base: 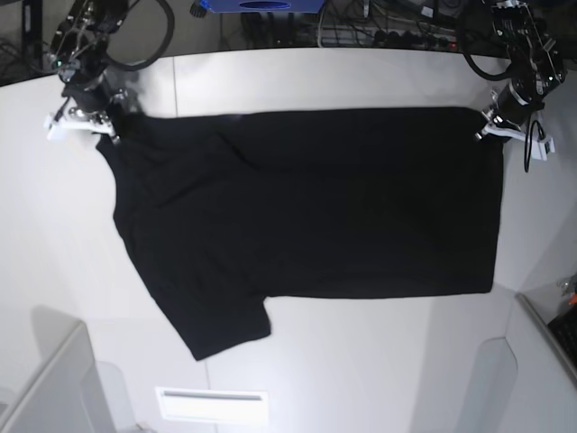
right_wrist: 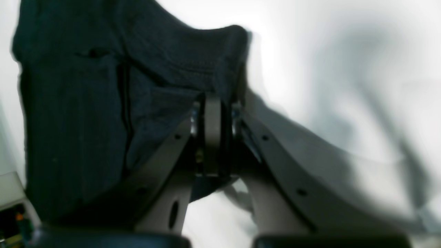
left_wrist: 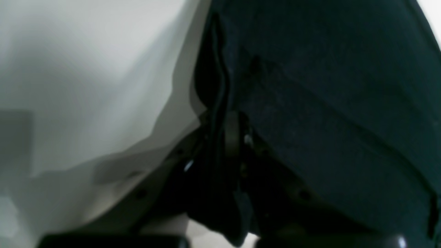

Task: Fold the T-shirt properly
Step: 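Pull the shirt toward the robot with both grippers and release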

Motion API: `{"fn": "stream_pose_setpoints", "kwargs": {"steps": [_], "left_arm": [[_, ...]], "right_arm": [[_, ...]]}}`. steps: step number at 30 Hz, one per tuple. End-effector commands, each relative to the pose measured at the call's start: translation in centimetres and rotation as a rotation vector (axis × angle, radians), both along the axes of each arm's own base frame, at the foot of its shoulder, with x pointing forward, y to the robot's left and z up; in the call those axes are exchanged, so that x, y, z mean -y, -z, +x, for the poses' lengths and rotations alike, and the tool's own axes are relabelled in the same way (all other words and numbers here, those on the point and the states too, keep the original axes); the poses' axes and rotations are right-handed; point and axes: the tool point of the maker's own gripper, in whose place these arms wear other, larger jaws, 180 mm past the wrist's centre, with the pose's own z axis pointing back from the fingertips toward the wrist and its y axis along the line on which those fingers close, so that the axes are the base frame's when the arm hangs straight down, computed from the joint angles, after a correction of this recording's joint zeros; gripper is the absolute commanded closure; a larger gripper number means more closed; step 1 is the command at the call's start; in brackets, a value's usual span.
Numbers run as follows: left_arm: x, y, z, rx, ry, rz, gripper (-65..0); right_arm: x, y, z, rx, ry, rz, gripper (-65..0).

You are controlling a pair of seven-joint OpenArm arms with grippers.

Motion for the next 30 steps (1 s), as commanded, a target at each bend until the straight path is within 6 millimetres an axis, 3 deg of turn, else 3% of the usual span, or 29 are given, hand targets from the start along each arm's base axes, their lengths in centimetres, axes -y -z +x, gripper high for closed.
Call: {"fn": "stream_pose_setpoints", "kwargs": {"steps": [1,5,11,18,26,30], "left_arm": [[-0.4,-0.3,-0.6,-0.021,0.011,0.023,0.0],[-0.3,-0.1,-2.8,-0.058,0.023,0.036,0.0],[-0.2,0.8,-5.1,-0.113,0.024,0.033,0.0],[0.2,1.0,-6.1,-0.133,0.037,0.034,0.0],[0.8,-0.3,-6.9,-0.131,0.079,0.064,0.0],[0.8,0.0,-8.3,-0.163,0.08,0.063,0.0]], "right_arm": [[0.7,-1.0,-0.1,0.021,-0.002,-0.032,0.0],[0.5,-1.5,-1.9,0.014,-0.05,-0.065,0.0],[0.3,-0.6,-4.5,-0.039,-0.054,-0.061,0.0],[1.4,-0.5,-6.3,-0.064,-0.033,-0.081,0.0],[2.6,-0.8,-8.4,-0.066,-0.02,-0.107,0.0],[2.5,-0.6,-9.2,-0.084,-0.024,-0.105,0.0]]}}
